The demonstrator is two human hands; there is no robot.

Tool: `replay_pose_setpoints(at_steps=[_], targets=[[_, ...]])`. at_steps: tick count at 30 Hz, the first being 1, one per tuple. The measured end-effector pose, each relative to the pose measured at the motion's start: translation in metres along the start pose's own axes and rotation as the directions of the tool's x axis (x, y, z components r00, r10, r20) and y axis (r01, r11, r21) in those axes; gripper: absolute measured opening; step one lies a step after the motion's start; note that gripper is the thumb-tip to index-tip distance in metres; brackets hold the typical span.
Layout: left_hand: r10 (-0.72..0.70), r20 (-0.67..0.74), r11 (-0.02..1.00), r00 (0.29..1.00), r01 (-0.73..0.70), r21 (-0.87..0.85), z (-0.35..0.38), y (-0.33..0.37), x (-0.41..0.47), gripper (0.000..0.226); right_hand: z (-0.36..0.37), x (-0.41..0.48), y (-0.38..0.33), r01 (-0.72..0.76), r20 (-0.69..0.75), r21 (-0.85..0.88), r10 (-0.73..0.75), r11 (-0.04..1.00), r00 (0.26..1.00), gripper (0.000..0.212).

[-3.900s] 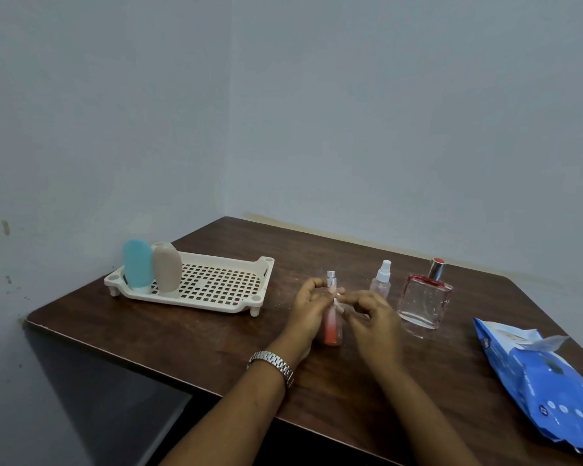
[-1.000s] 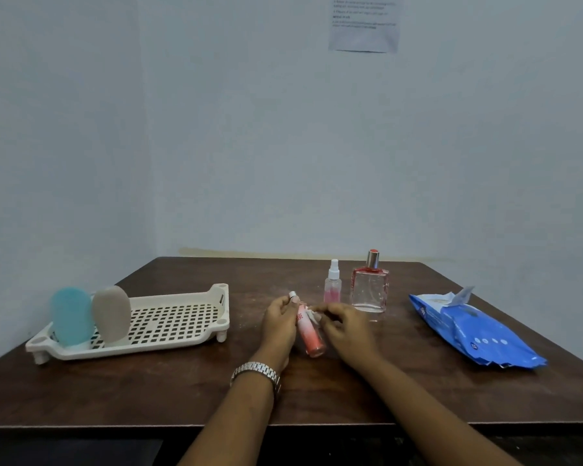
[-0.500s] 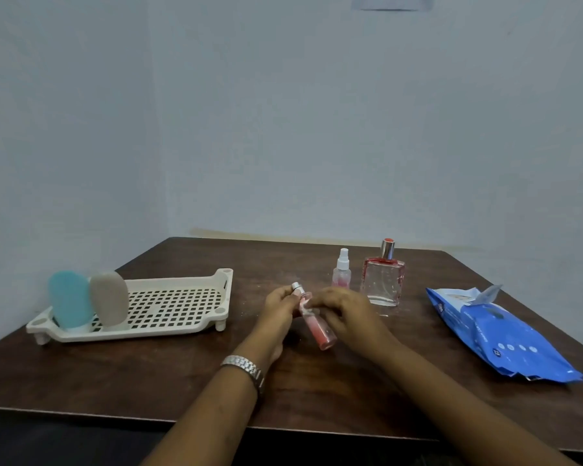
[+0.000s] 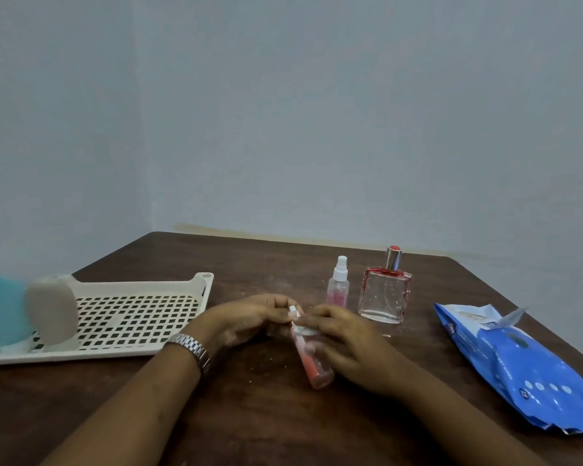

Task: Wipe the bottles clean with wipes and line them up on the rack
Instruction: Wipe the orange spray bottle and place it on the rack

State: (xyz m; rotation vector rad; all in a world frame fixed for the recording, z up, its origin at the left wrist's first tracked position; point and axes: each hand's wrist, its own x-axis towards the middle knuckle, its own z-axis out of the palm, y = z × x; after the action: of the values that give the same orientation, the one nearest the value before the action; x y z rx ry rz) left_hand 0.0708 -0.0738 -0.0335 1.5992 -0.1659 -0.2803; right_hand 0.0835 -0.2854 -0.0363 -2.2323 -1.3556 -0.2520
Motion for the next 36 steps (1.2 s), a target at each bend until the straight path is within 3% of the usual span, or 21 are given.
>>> replay_pose_setpoints(at_steps=[3, 5, 8, 14, 16, 21, 23, 31, 34, 36], targets=[[0.003, 0.055, 0.999, 0.998, -0.005, 0.032, -0.003, -0.002, -0.001, 0.013, -0.012, -0.01, -0.001, 0.024, 0.199, -0.015, -0.02, 1.0, 0.98, 0.074], [0.004, 0.038, 0.999, 0.999, -0.005, 0.033, -0.002, -0.006, 0.001, 0.014, -0.014, -0.015, 0.001, 0.032, 0.212, -0.037, -0.023, 0.999, 0.977, 0.082], [0.013, 0.017, 0.998, 1.0, -0.014, 0.054, 0.002, -0.01, 0.002, 0.015, -0.009, -0.019, -0.001, 0.089, 0.139, -0.076, -0.078, 0.993, 0.987, 0.069], [0.047, -0.068, 0.999, 0.997, -0.045, 0.027, 0.001, -0.015, 0.003, 0.016, -0.006, -0.024, -0.011, 0.218, 0.042, -0.116, -0.214, 0.969, 0.976, 0.015], [0.053, -0.082, 0.998, 0.995, -0.051, 0.035, 0.001, -0.018, 0.005, 0.014, -0.005, -0.025, -0.009, 0.199, 0.025, -0.12, -0.198, 0.973, 0.98, 0.016], [0.06, -0.093, 0.998, 0.994, -0.057, 0.032, 0.003, -0.018, 0.005, 0.014, 0.001, -0.024, -0.008, 0.112, 0.043, -0.125, -0.108, 0.986, 0.993, 0.054], [0.055, -0.09, 0.998, 0.994, -0.051, 0.038, 0.002, -0.018, 0.006, 0.014, 0.002, -0.023, -0.011, 0.078, 0.08, -0.117, -0.069, 0.99, 0.994, 0.061], [0.039, -0.129, 0.999, 0.991, -0.034, 0.038, 0.0, -0.019, 0.007, 0.013, -0.004, -0.027, -0.013, 0.171, 0.028, -0.123, -0.169, 0.978, 0.985, 0.021], [0.04, -0.136, 0.998, 0.99, -0.034, 0.046, 0.0, -0.018, 0.006, 0.013, -0.004, -0.025, -0.007, 0.129, 0.001, -0.075, -0.129, 0.989, 0.992, 0.021], [0.04, -0.138, 0.998, 0.99, -0.033, 0.049, 0.001, -0.017, 0.004, 0.013, -0.002, -0.023, -0.005, 0.097, -0.021, -0.067, -0.099, 0.993, 0.995, 0.033]])
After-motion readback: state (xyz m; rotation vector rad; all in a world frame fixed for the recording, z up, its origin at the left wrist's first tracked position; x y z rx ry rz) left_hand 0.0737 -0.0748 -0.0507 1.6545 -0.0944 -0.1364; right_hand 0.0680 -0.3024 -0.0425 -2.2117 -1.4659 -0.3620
